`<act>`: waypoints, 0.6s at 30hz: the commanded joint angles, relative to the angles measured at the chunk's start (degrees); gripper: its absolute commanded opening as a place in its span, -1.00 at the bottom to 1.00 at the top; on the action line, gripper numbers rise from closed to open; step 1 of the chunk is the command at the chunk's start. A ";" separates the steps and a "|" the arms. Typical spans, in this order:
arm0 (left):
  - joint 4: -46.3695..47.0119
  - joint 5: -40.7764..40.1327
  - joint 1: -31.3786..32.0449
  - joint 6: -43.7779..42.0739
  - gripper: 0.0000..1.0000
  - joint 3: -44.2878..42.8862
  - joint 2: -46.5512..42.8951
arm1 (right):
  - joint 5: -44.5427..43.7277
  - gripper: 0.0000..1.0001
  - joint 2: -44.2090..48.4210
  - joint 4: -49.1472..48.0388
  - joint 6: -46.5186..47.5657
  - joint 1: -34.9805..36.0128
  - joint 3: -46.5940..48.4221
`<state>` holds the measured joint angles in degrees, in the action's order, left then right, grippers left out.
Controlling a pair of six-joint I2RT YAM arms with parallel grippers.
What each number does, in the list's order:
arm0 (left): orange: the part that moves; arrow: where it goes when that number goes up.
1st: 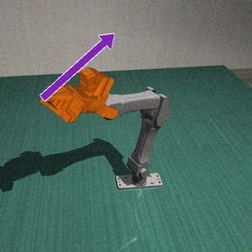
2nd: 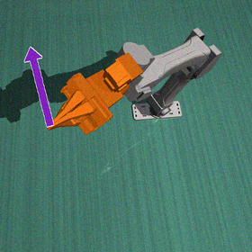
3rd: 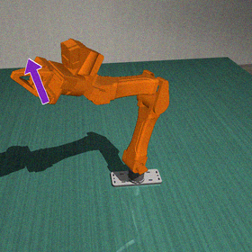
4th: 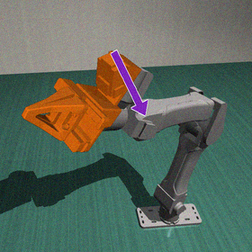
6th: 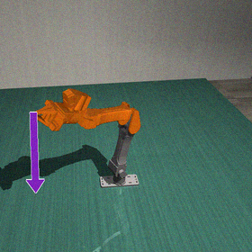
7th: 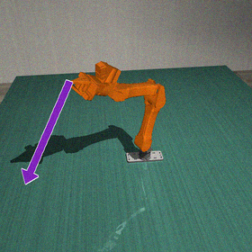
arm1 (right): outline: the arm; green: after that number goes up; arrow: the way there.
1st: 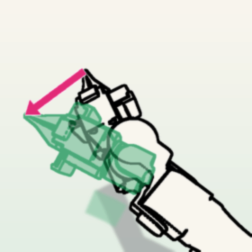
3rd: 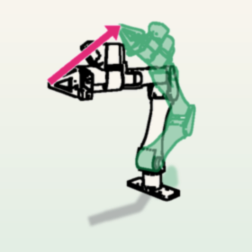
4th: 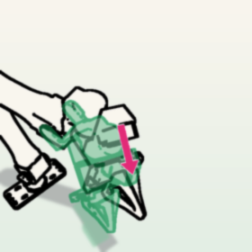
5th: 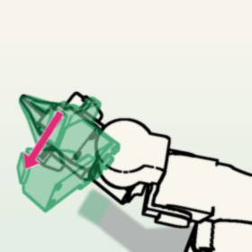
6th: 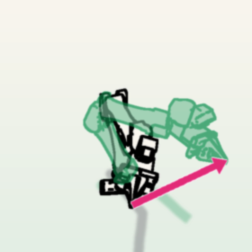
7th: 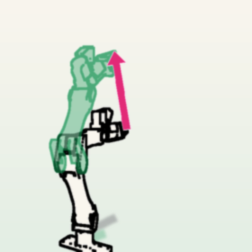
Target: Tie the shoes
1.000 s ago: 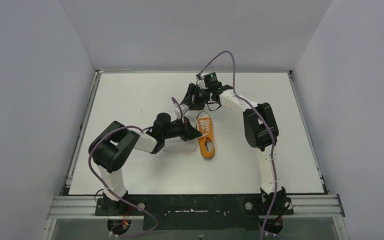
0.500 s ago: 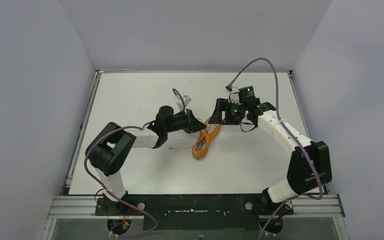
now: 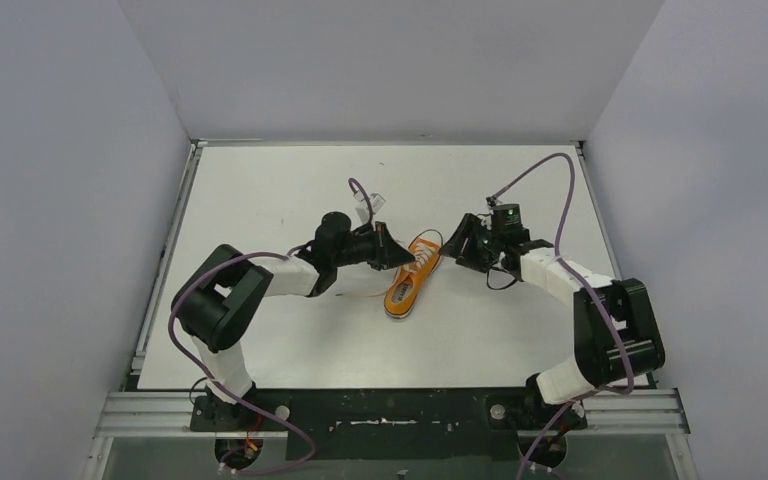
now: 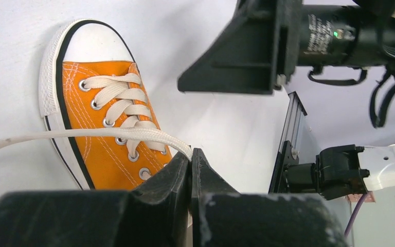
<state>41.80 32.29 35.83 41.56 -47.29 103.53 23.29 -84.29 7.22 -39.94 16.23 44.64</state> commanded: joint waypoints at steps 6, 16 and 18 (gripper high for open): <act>4.72 0.11 0.46 3.03 -1.00 -1.10 -1.90 | 7.61 -0.10 -16.50 -16.83 -5.81 -1.29 10.17; 1.37 -1.88 0.27 3.09 -1.00 -2.68 -2.35 | 8.65 0.10 -8.36 1.73 8.00 -2.88 12.51; -0.71 -2.39 0.12 3.51 -1.00 -3.42 -2.51 | 9.03 0.20 -2.66 4.32 12.85 -1.39 9.47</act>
<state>41.78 31.44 36.03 44.23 -47.44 103.53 31.88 -98.17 3.73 -38.59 13.80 55.79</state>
